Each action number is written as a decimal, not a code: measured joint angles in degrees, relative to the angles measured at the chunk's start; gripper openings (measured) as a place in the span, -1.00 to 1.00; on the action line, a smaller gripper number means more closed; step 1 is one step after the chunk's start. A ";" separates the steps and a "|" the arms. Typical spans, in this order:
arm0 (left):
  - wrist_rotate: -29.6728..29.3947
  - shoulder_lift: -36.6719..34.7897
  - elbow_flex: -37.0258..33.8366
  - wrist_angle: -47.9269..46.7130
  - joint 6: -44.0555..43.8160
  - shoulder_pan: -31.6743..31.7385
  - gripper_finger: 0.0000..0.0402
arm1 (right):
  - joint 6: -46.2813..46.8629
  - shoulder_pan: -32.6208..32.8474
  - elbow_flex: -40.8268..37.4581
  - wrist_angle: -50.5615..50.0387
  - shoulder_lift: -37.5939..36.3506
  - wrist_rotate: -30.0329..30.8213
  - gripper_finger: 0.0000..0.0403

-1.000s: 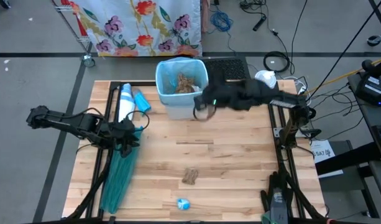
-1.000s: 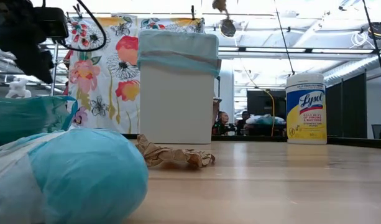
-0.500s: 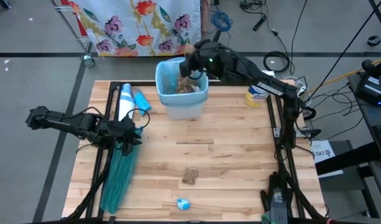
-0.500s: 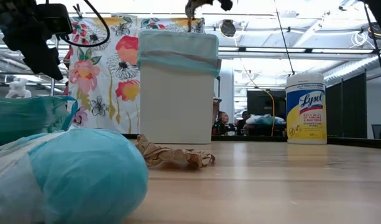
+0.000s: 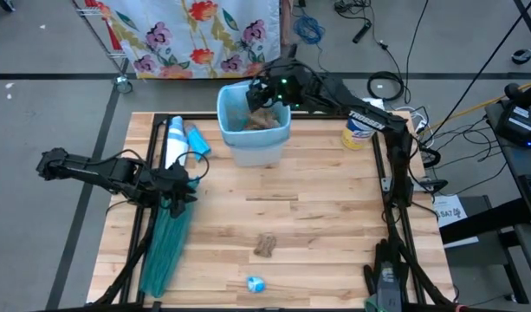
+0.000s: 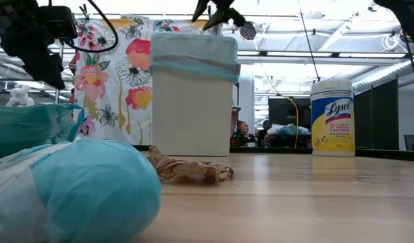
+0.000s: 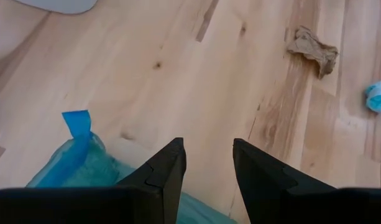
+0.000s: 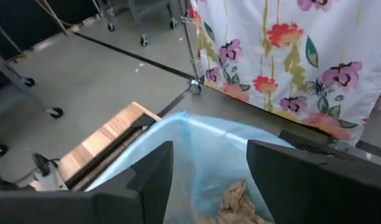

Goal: Place trash/remove bag and relplace
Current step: Put the brown napkin into the white trash bin, then put the blue plastic into the white trash bin

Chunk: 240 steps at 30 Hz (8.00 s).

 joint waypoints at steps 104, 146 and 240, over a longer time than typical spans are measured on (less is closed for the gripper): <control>-1.64 -3.91 0.02 -1.05 -15.04 -0.05 -0.31 | -1.01 17.93 0.04 -17.19 -2.33 18.16 -1.00; -8.88 -3.85 0.02 -1.10 -16.46 -0.05 -0.31 | 12.06 19.55 0.04 -27.52 -2.13 4.78 -0.16; 0.09 -3.85 0.02 -7.97 -13.95 -0.07 -0.31 | -10.99 19.98 0.11 -20.89 -0.14 17.01 -0.98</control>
